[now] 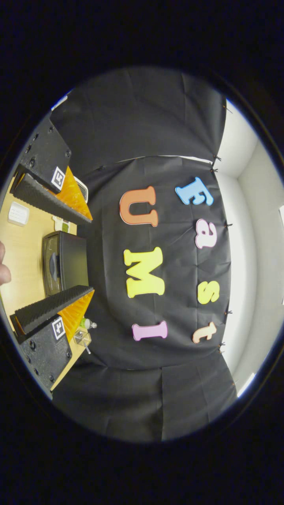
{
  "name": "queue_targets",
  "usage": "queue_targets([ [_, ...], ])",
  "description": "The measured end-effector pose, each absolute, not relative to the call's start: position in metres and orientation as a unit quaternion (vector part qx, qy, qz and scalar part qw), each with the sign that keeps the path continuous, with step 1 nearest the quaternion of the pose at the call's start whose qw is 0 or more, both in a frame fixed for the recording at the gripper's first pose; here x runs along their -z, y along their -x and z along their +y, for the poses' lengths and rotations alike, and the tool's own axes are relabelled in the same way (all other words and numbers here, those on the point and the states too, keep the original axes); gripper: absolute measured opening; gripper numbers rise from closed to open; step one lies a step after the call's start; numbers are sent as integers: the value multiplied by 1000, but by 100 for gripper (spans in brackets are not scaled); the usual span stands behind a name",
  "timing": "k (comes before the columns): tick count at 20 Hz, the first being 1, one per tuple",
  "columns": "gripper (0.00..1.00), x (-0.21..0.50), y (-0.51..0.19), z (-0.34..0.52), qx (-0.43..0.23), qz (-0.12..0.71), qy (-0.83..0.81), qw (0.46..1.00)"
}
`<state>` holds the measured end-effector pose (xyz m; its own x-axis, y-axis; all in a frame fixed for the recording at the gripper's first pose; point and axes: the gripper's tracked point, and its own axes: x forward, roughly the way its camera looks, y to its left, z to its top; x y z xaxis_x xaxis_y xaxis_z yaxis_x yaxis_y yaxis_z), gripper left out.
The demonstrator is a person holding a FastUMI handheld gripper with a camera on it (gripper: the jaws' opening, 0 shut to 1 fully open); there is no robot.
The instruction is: Open the toaster oven, put the food inside, and close the toaster oven door.
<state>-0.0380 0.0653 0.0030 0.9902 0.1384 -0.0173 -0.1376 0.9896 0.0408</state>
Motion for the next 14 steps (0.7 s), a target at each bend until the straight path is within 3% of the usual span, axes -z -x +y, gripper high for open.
queue_targets([
  [14, 100, 15, 51, 63, -58, 27, -5, 998],
])
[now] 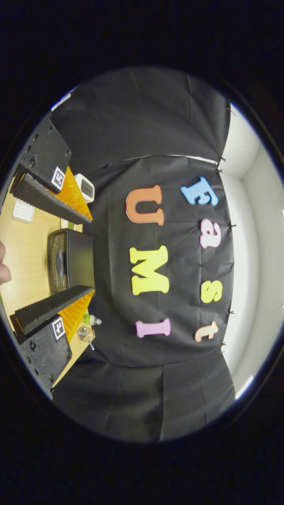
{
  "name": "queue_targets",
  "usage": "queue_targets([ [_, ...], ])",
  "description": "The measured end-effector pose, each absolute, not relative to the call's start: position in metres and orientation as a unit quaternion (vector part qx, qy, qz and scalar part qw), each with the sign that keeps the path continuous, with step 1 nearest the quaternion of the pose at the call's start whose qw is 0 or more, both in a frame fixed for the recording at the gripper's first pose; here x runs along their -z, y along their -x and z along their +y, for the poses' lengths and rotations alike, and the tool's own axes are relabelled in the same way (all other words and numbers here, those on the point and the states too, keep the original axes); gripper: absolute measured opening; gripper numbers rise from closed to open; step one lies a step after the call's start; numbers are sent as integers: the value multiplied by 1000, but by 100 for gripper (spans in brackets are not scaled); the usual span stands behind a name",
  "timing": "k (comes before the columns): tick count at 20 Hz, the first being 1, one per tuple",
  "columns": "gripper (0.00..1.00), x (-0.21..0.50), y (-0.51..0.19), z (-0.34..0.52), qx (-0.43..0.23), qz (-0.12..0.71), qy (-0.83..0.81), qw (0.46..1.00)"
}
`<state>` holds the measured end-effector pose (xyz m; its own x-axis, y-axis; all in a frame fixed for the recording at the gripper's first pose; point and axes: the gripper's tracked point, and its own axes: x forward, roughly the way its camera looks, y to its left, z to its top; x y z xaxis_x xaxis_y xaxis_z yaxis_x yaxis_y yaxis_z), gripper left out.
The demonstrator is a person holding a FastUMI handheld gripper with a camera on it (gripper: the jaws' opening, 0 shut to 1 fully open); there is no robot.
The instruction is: Open the toaster oven, put the food inside, and close the toaster oven door.
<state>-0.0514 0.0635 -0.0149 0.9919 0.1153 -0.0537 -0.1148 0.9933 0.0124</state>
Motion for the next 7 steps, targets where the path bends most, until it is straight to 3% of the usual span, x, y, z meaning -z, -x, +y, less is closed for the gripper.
queue_targets([
  [7, 100, 21, 45, 55, -44, 32, -5, 999],
])
